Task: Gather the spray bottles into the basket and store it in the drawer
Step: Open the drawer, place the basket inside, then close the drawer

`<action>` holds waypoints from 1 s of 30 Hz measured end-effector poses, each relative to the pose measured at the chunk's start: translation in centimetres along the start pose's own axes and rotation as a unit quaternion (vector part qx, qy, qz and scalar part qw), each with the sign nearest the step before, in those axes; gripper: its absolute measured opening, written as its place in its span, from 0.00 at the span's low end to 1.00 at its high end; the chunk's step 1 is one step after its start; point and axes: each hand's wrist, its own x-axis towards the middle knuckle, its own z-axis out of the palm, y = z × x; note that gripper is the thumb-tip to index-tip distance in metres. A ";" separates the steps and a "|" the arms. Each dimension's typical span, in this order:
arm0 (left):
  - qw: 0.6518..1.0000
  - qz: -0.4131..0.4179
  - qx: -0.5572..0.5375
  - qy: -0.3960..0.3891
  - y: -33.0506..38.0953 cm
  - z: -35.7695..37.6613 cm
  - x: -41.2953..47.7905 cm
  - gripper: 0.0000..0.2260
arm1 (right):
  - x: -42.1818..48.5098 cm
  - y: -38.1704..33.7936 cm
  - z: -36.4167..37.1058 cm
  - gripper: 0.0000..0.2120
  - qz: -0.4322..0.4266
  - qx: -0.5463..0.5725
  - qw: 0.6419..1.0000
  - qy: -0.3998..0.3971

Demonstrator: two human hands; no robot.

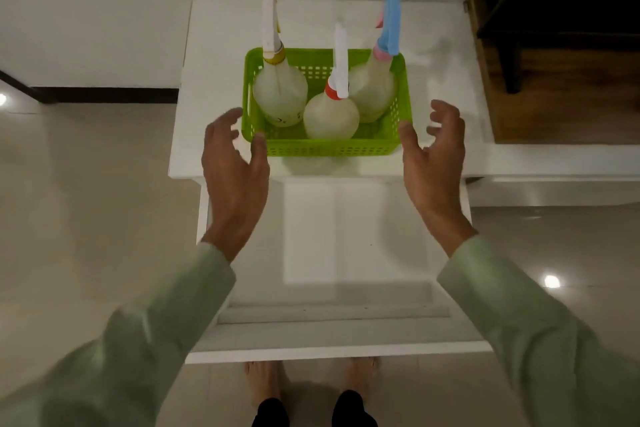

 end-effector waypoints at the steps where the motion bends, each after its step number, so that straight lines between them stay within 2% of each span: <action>1: 1.000 -0.013 0.011 -0.002 0.3 0.7 1.3 0.20 | 1.2 -0.2 0.7 0.26 0.026 0.000 1.000 -0.006; 4: 0.995 -0.088 0.031 -0.038 0.7 2.6 4.6 0.26 | 4.1 -0.5 2.4 0.28 0.118 0.002 0.992 -0.053; 9: 0.981 -0.175 0.033 -0.073 0.6 3.5 7.4 0.22 | 6.5 -0.5 3.4 0.19 0.158 -0.009 0.984 -0.086; 18: 0.979 -0.198 -0.001 -0.049 -0.1 2.1 6.3 0.25 | 5.5 0.4 1.4 0.23 0.161 -0.015 0.983 -0.082; 30: 0.980 -0.170 -0.081 -0.070 -1.2 -3.2 -4.2 0.25 | -4.0 2.8 -4.9 0.28 0.123 0.016 0.988 -0.097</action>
